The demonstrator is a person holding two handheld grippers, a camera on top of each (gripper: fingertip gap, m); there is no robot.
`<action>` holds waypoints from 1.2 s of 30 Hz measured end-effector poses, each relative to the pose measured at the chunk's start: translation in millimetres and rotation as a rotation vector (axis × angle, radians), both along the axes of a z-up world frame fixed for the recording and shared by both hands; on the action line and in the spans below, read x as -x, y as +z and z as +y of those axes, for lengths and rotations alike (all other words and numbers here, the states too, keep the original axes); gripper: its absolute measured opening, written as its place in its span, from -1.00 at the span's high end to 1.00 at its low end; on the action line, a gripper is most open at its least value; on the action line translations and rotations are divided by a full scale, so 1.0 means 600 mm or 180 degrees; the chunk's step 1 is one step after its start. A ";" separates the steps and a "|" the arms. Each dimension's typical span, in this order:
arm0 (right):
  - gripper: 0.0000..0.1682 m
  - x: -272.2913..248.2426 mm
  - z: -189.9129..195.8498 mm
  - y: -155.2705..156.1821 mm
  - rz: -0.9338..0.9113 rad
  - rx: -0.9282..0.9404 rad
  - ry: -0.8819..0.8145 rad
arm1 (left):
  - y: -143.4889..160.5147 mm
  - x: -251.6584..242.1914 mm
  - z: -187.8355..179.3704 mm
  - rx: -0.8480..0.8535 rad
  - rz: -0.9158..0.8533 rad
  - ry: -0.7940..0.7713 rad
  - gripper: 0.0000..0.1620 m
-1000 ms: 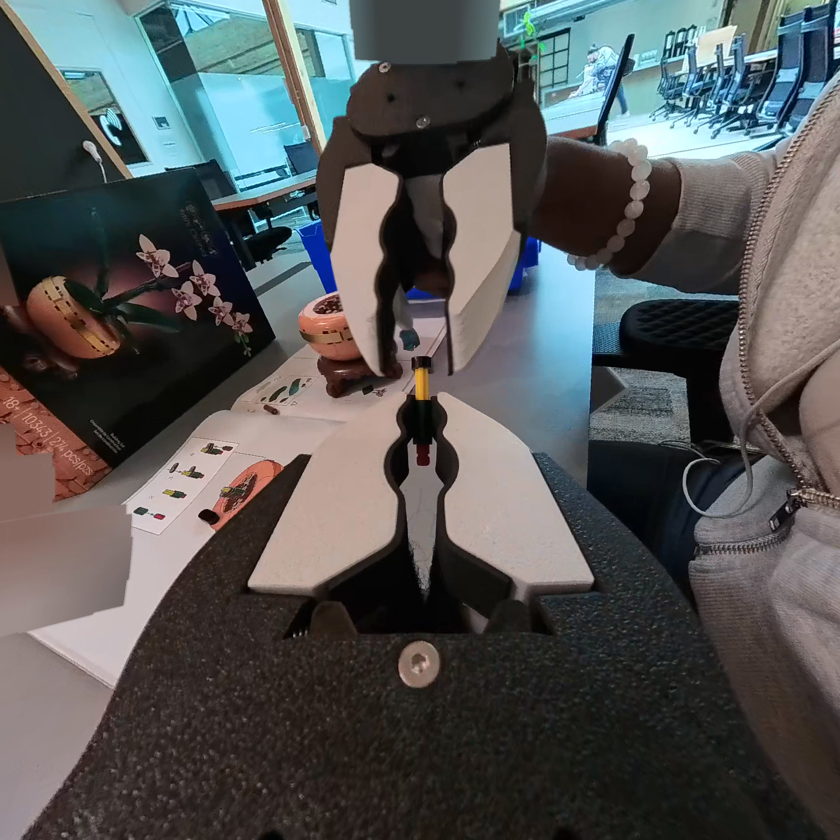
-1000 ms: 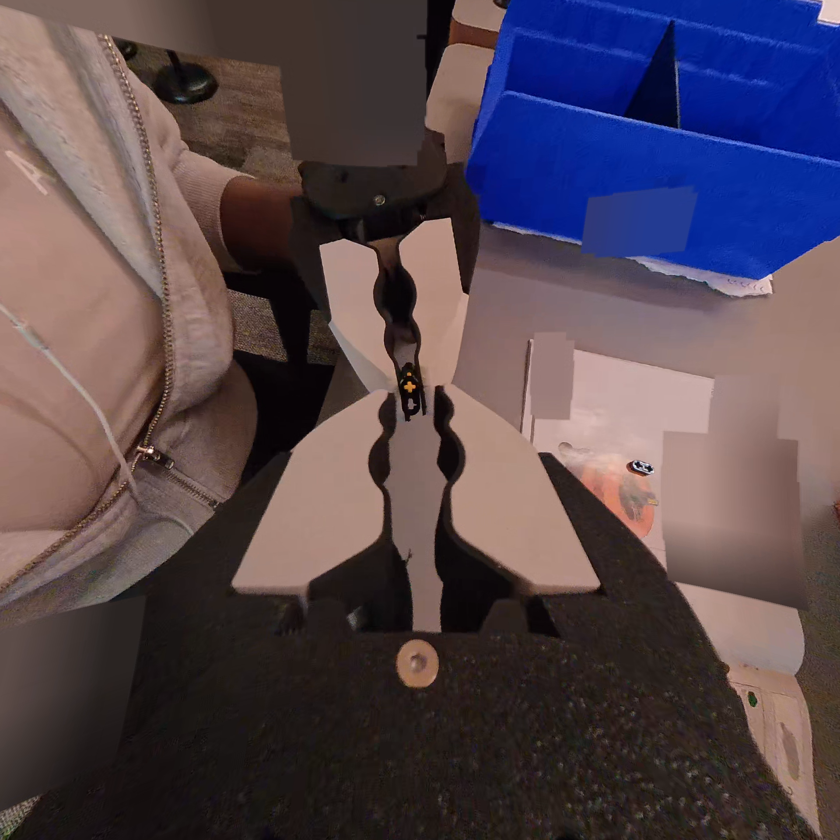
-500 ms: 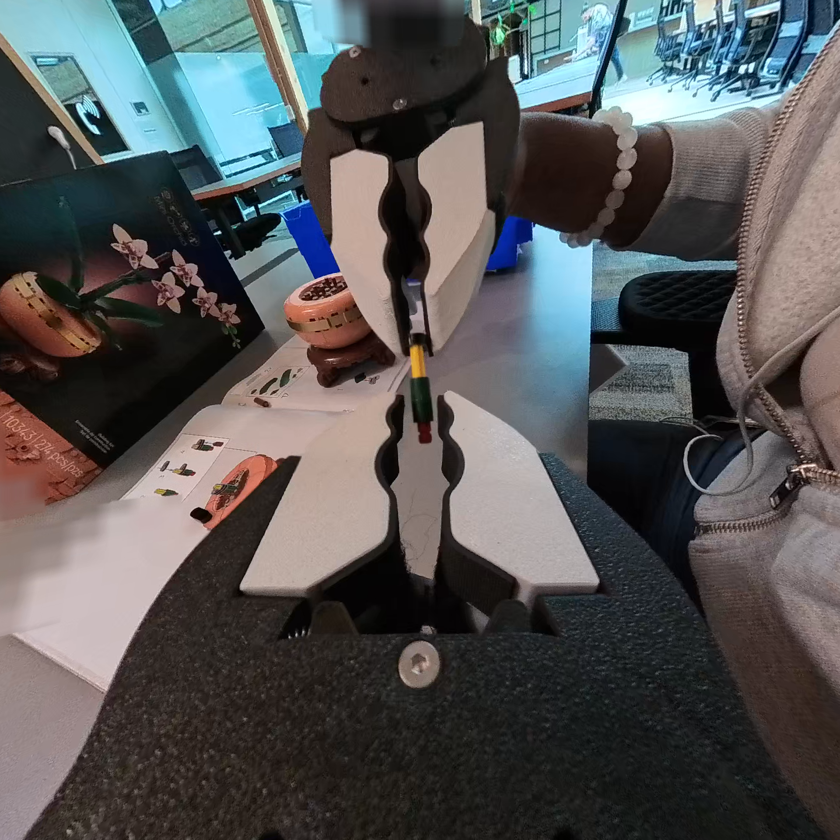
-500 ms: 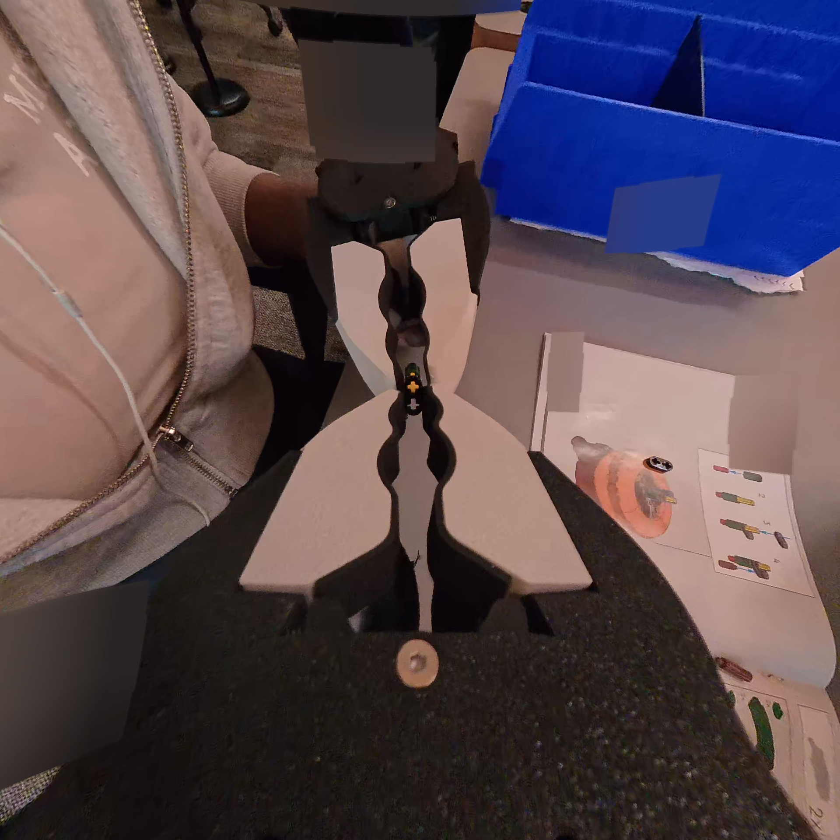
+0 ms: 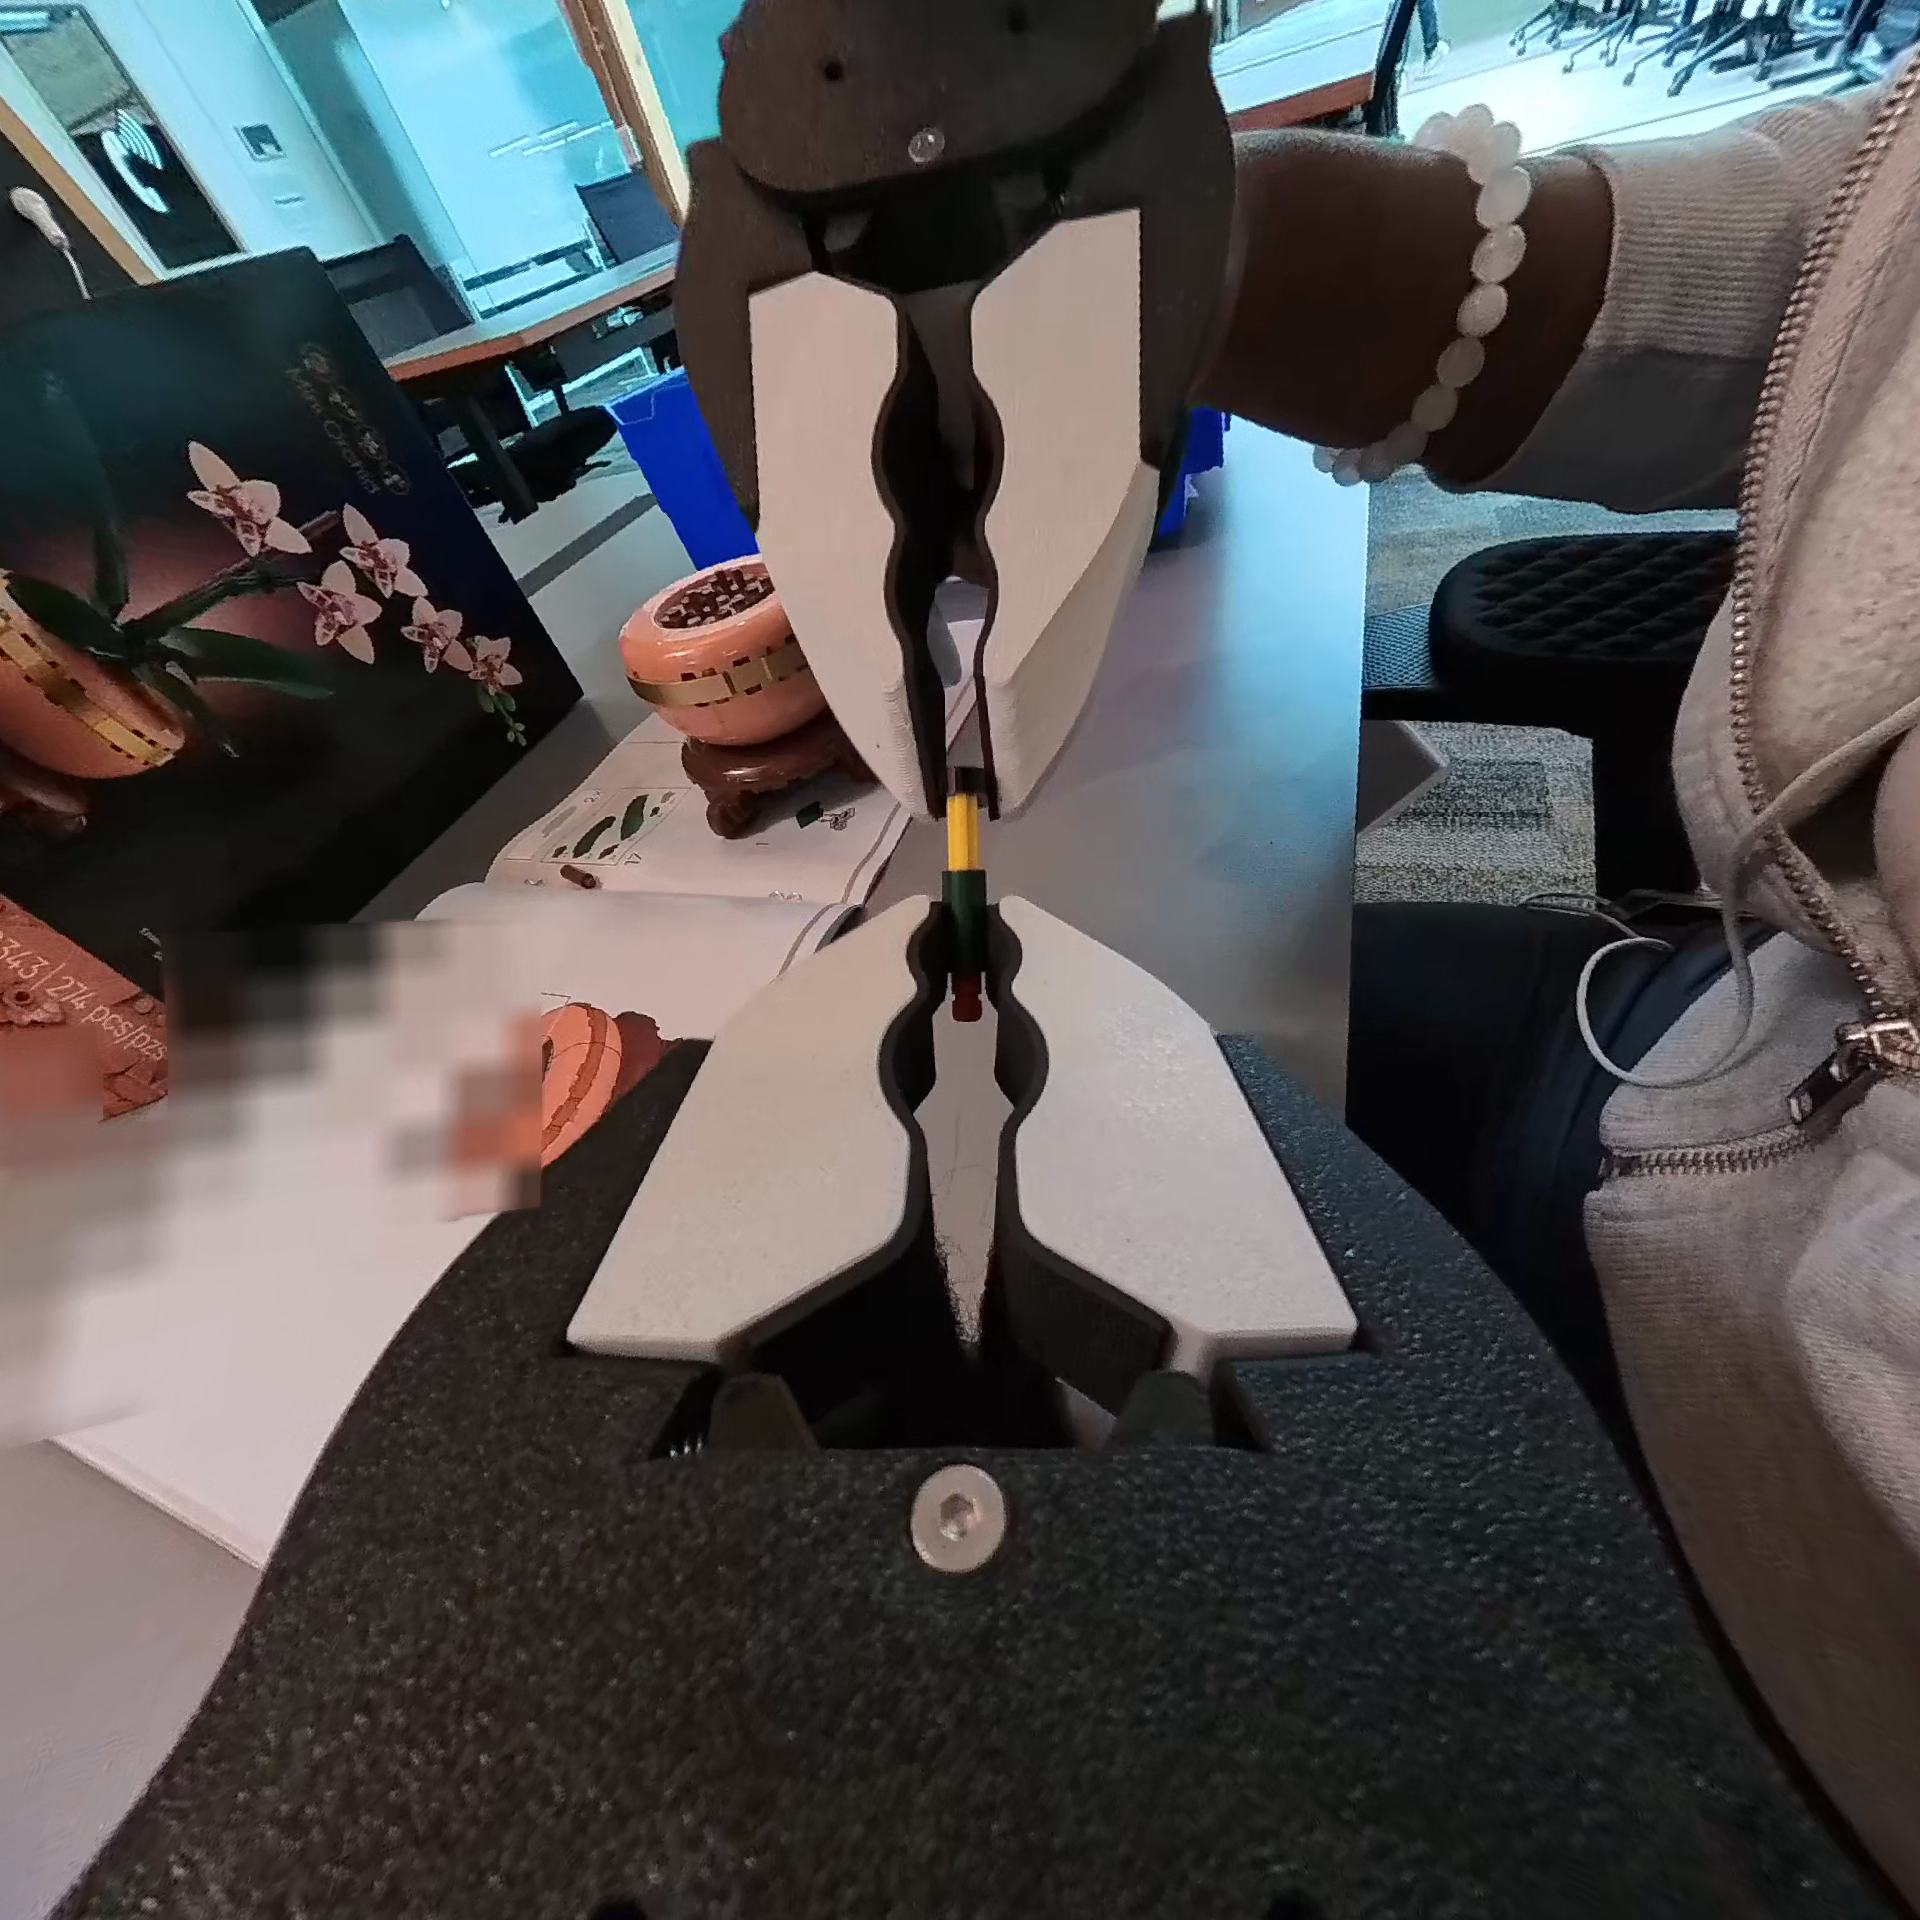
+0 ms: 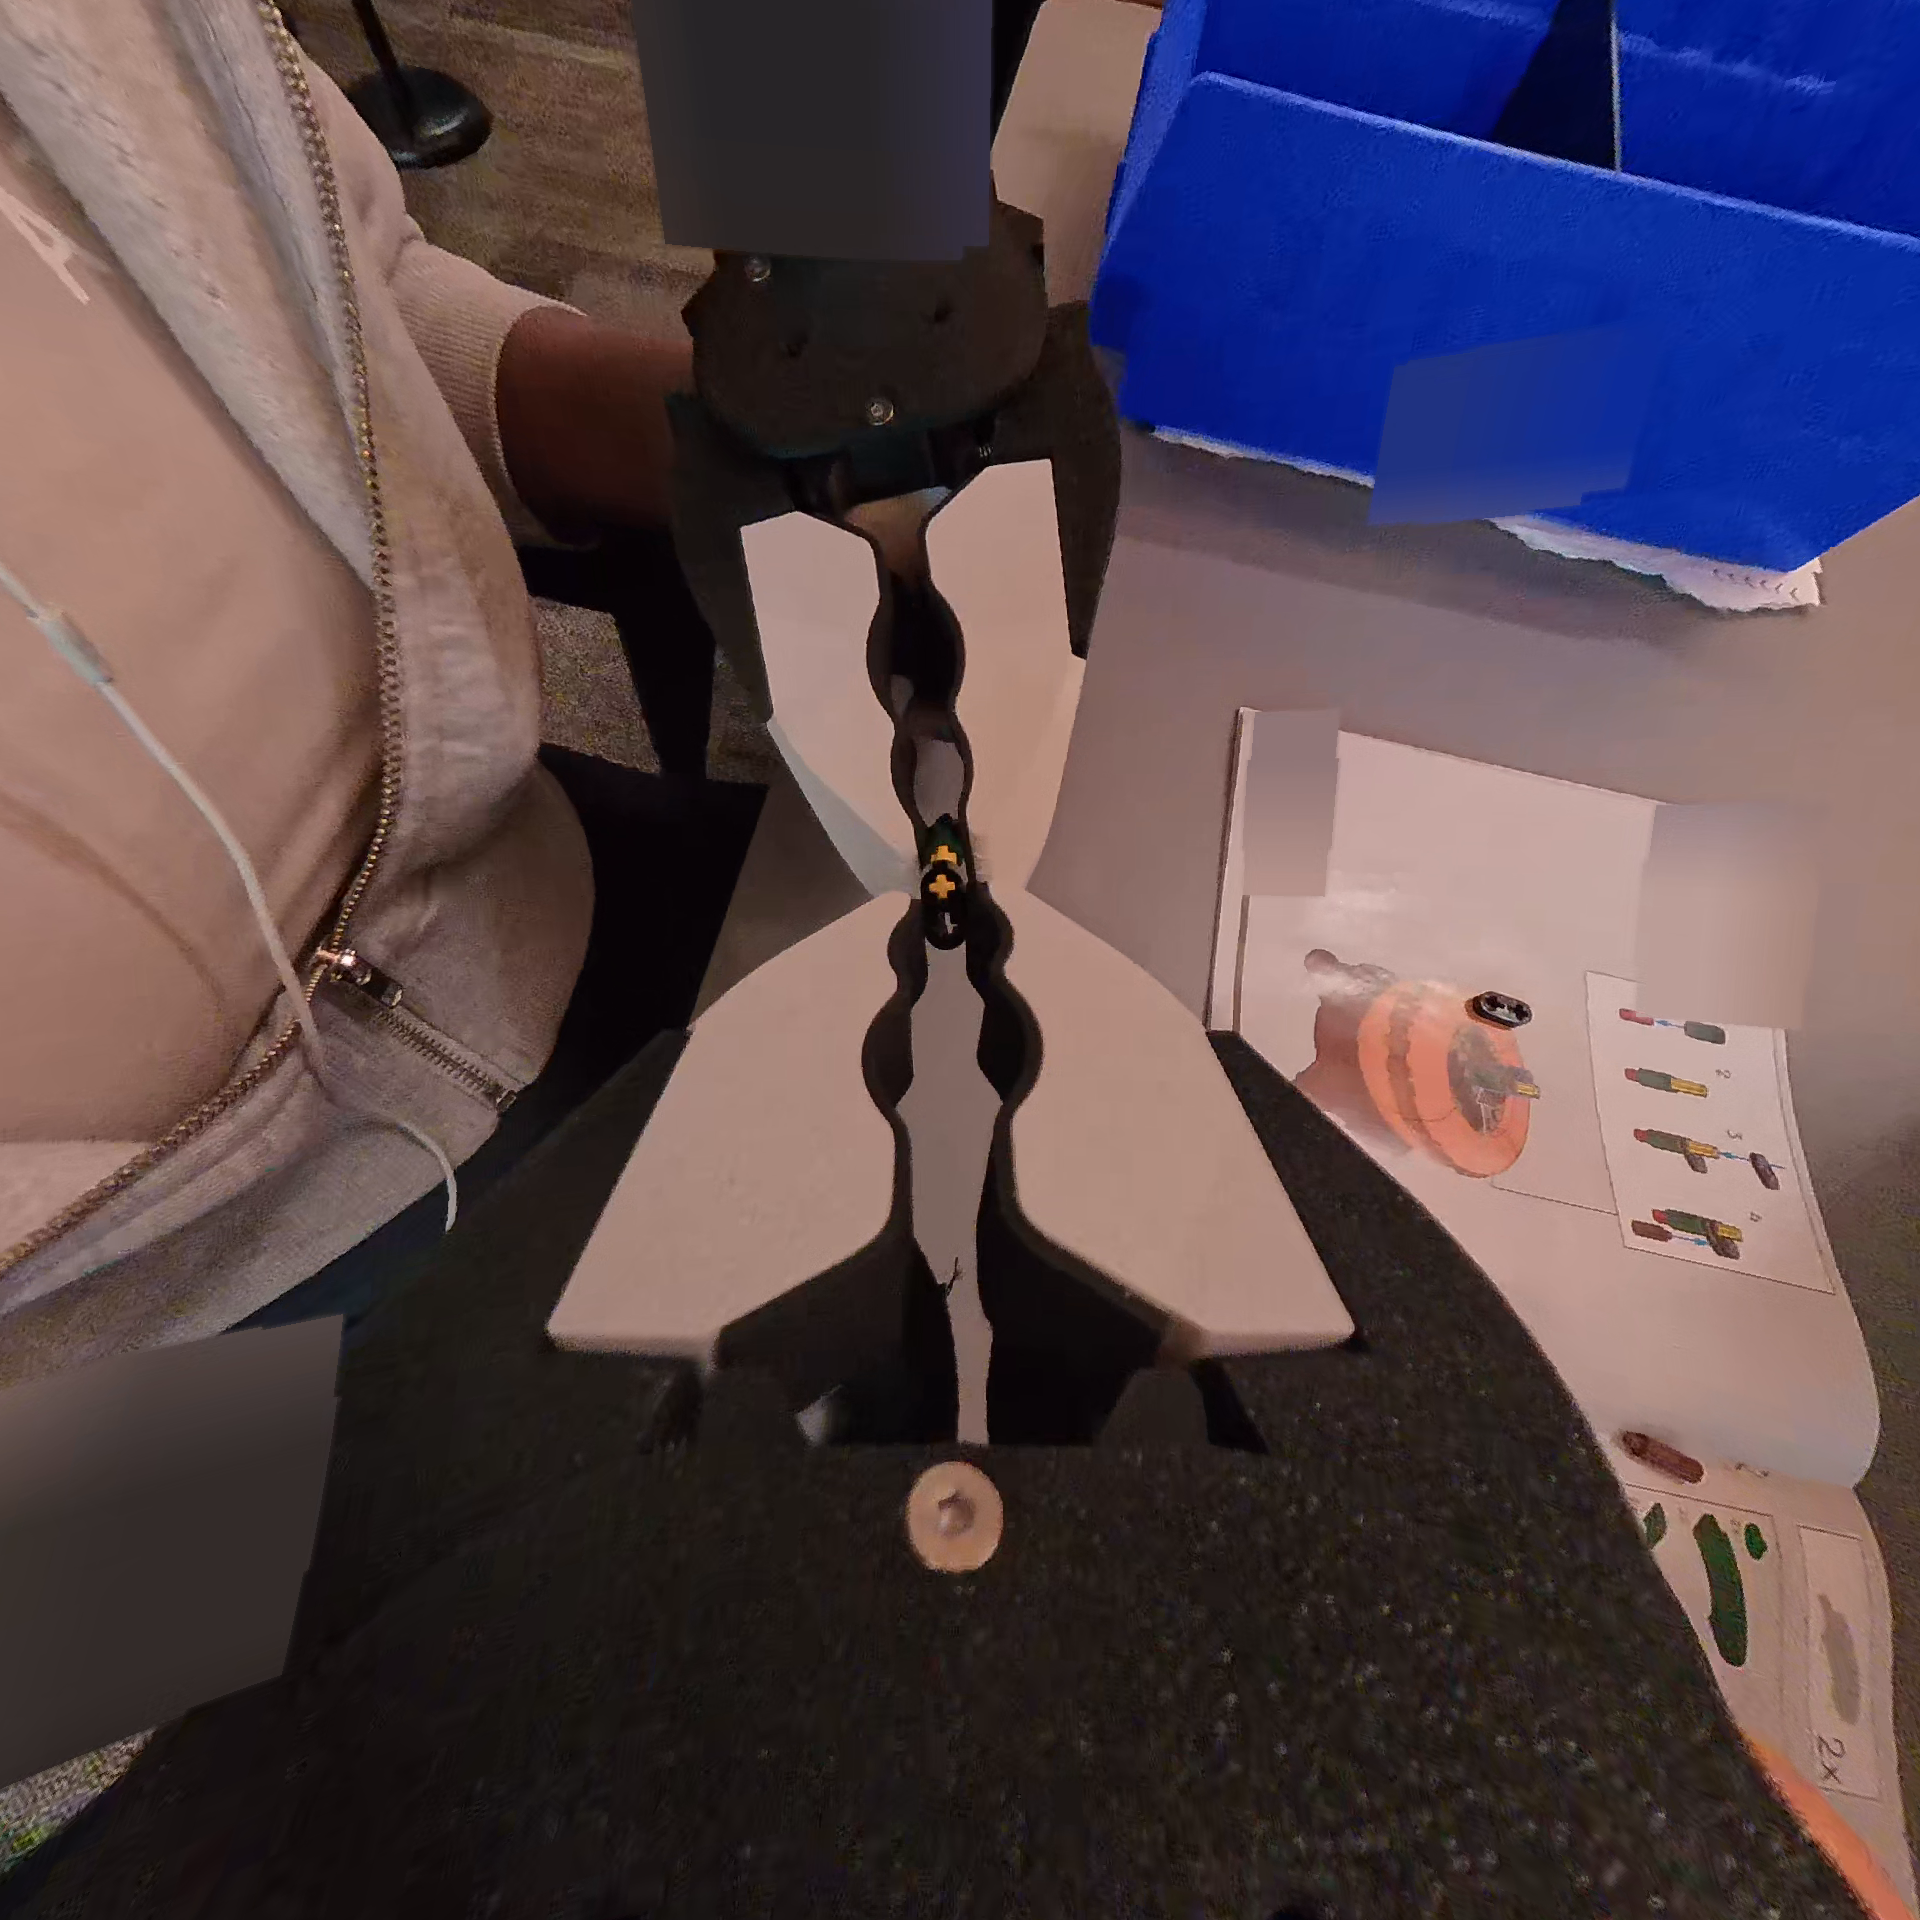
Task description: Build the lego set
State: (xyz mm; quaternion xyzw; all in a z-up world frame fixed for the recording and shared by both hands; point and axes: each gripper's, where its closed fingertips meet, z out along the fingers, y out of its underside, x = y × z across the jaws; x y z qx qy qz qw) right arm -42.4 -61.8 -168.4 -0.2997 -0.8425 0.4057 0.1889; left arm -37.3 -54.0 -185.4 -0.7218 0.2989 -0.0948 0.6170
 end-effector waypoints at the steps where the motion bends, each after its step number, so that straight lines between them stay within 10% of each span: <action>1: 0.92 0.002 0.000 0.003 0.0038 0.0037 -0.0038 | 0.001 0.001 0.001 0.0001 -0.0020 0.0009 0.93; 4: 0.70 0.013 0.000 0.027 0.0331 0.0416 -0.0212 | 0.015 0.017 0.006 -0.0067 -0.0265 0.0156 0.93; 14: 0.97 -0.004 0.040 0.185 0.3368 0.2248 -0.1062 | 0.097 0.046 -0.024 -0.0735 -0.1769 -0.0290 0.94; 36: 1.00 0.059 -0.058 0.103 0.1198 0.1745 -0.0331 | 0.088 0.016 -0.030 -0.0769 -0.1379 -0.0492 0.94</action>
